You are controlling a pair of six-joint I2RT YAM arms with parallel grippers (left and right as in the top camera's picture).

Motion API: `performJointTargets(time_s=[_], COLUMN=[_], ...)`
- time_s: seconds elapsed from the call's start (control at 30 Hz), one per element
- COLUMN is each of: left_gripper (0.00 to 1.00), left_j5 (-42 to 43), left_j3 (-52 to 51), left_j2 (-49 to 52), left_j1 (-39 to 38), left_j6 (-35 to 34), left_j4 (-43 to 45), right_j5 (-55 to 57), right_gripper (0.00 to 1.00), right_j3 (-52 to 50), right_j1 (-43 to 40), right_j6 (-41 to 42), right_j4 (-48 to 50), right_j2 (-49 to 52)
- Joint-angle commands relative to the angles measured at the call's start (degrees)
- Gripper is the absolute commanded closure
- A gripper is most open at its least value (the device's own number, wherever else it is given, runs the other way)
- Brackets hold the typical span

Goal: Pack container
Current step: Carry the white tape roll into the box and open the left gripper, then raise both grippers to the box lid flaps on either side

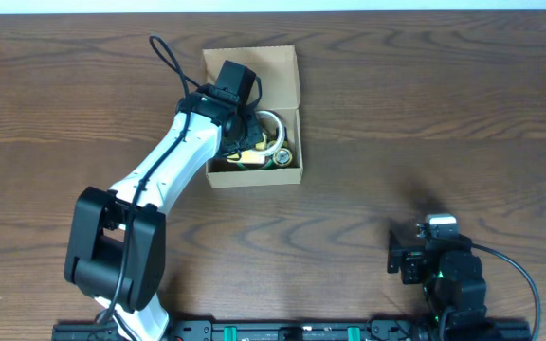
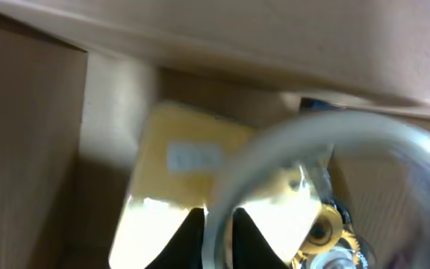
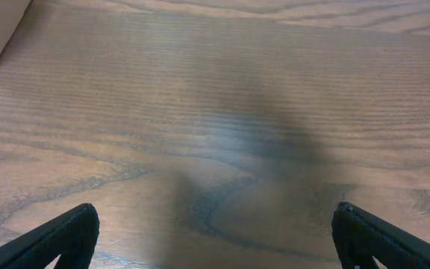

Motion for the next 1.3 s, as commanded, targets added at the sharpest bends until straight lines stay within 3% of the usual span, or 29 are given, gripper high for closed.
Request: performJointTargets(time_s=[0.0, 0.07, 0.37, 0.63, 1.0, 1.27], left_gripper=[0.67, 0.56, 0.39, 0.02, 0.05, 0.05], left_j5=[0.7, 0.7, 0.0, -3.9, -27.8, -28.7], left_j3=[1.4, 1.4, 4.2, 5.5, 5.5, 5.4], left_j2=[1.1, 1.1, 0.6, -7.3, -27.4, -31.1], left_j1=[-0.1, -0.1, -0.1, -0.1, 0.0, 0.0], left_j6=[1.3, 1.7, 2.4, 2.6, -1.9, -1.9], left_j4=[0.0, 0.0, -0.4, -0.9, -10.9, -14.5], right_j5=[-0.2, -0.2, -0.2, -0.2, -0.2, -0.2], right_gripper=[0.01, 0.01, 0.01, 0.01, 0.01, 0.01], right_j3=[-0.5, -0.5, -0.5, -0.4, -0.5, -0.4], right_j1=[-0.4, -0.4, -0.4, -0.4, -0.4, -0.4], right_j6=[-0.6, -0.6, -0.6, -0.6, -0.6, -0.6], right_j4=[-0.1, -0.1, -0.1, -0.1, -0.1, -0.1], right_j2=[-0.3, -0.3, -0.3, -0.3, -0.3, -0.3])
